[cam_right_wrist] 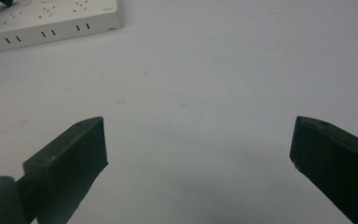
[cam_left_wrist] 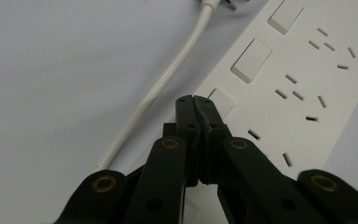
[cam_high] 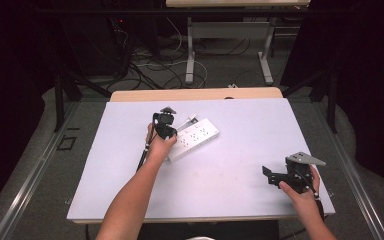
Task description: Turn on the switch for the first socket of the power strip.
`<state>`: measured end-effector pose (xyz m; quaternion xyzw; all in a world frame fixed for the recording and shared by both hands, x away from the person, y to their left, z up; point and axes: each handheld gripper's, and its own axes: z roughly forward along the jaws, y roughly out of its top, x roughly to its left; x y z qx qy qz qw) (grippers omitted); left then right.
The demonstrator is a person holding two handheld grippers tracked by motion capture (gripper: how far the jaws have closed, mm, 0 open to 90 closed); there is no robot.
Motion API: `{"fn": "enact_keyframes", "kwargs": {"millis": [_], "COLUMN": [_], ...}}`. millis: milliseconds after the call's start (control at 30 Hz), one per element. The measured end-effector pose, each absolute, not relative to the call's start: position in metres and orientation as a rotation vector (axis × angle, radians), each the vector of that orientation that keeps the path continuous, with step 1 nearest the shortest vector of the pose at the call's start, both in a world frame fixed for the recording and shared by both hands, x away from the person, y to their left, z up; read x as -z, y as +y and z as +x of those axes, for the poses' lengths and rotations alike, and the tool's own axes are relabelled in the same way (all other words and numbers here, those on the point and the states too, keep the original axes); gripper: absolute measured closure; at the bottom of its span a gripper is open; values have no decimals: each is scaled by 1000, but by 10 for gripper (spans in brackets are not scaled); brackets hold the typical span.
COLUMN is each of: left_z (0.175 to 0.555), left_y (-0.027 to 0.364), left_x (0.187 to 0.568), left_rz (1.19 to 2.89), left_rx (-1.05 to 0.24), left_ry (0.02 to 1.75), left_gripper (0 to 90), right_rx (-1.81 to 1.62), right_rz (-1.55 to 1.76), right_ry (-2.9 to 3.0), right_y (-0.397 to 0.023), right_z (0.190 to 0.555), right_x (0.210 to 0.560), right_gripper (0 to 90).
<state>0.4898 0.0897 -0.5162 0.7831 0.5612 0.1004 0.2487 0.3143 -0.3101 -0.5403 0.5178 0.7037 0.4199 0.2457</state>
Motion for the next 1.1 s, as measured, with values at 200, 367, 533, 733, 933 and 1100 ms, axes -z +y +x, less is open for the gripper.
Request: {"fn": "enact_keyframes", "kwargs": {"millis": [200,367,533,733,933,1100], "left_z": [490,490,490,490,489,488], "left_y": [90,89,90,91,91,92], "left_x": [516,516,517,515,512,510], "left_rz": [2128,2125,2116,2112,2100,2100], "left_rx": [-273,-281,-280,-281,-282,-287], "left_ry": [1531,1533,1534,1532,1532,1523], "left_gripper": [900,900,900,900,900,900], "right_rx": [-1137,-1147,-1145,-1151,-1153,-1152], "right_rz": [1408,1413,1421,1421,1427,1424], "right_ry": [1922,1919,1922,1924,1920,1922], "right_y": [-310,-310,-311,-311,-311,-311], "right_z": [315,315,316,317,317,318], "right_x": [540,541,541,542,542,543], "right_gripper": [34,34,34,34,34,34]}}
